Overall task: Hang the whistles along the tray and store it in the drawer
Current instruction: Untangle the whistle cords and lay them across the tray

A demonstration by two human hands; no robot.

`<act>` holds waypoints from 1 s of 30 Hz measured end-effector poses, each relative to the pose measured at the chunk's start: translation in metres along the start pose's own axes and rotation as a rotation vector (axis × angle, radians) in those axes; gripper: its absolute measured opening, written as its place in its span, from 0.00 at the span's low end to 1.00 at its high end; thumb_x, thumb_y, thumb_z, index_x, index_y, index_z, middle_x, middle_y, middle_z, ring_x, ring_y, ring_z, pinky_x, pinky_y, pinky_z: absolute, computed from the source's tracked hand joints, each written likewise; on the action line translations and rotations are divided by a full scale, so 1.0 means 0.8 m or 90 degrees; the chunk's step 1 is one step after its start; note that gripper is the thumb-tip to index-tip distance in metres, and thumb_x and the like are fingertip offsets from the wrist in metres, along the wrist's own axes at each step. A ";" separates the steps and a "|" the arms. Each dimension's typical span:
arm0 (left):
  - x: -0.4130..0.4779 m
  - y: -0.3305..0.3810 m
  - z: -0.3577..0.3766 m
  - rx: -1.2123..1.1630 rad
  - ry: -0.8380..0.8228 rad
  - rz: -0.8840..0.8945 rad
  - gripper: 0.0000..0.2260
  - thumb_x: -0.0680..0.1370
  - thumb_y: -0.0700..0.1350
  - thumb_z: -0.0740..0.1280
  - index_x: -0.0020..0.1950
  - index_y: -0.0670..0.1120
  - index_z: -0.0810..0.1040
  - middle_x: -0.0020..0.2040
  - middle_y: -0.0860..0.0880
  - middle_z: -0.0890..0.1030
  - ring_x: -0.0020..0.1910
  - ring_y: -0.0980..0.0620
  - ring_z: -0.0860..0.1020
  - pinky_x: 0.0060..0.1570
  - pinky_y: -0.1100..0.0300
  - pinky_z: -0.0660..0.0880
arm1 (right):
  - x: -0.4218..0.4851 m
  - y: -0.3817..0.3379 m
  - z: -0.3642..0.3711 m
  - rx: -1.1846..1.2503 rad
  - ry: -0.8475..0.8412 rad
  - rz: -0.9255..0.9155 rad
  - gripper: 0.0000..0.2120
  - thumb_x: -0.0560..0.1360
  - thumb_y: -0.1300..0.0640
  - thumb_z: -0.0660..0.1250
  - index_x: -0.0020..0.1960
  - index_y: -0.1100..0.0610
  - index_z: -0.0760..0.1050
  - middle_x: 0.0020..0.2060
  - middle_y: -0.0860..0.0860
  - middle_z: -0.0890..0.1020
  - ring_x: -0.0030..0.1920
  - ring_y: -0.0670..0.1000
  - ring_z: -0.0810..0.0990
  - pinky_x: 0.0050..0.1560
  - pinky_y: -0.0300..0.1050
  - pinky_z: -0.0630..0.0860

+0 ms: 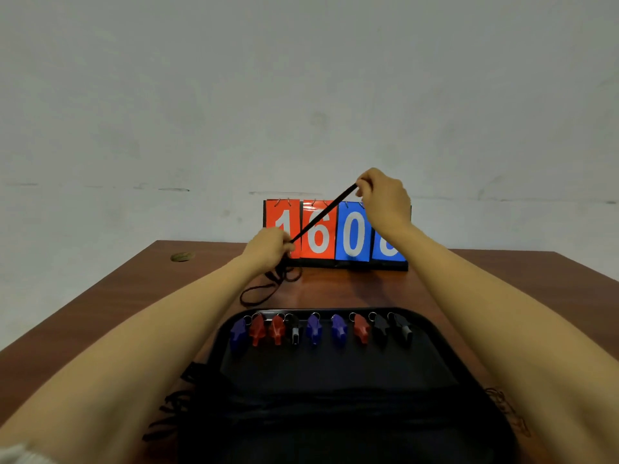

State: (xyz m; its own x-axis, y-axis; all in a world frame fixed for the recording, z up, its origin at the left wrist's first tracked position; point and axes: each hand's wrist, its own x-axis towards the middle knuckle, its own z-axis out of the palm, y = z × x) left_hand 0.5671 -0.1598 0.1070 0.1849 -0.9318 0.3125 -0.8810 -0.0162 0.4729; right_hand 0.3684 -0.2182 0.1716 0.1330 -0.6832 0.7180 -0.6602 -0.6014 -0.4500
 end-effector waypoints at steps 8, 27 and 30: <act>-0.010 -0.037 -0.001 0.026 0.015 -0.114 0.10 0.79 0.44 0.63 0.52 0.40 0.80 0.38 0.45 0.75 0.36 0.48 0.71 0.40 0.55 0.70 | 0.001 0.029 -0.024 0.037 -0.008 0.132 0.11 0.79 0.57 0.56 0.49 0.60 0.75 0.43 0.56 0.83 0.41 0.59 0.81 0.44 0.54 0.79; -0.006 0.069 -0.033 0.009 0.107 0.194 0.10 0.78 0.41 0.64 0.55 0.43 0.82 0.47 0.44 0.84 0.45 0.49 0.79 0.45 0.59 0.71 | -0.032 -0.018 0.001 0.147 -0.354 -0.023 0.18 0.74 0.49 0.69 0.61 0.57 0.78 0.53 0.53 0.83 0.54 0.51 0.80 0.57 0.44 0.76; -0.005 0.076 -0.039 0.006 0.139 0.200 0.10 0.77 0.40 0.64 0.55 0.43 0.83 0.47 0.44 0.84 0.44 0.48 0.78 0.43 0.60 0.69 | -0.029 -0.016 0.010 0.118 -0.319 -0.030 0.11 0.77 0.53 0.66 0.51 0.61 0.81 0.31 0.49 0.77 0.29 0.47 0.71 0.30 0.34 0.67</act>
State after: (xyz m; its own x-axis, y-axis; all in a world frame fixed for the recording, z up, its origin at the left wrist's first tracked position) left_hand 0.5268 -0.1458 0.1602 -0.0080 -0.7929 0.6094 -0.9129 0.2544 0.3191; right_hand 0.3794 -0.1980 0.1566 0.5262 -0.7400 0.4190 -0.5089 -0.6688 -0.5420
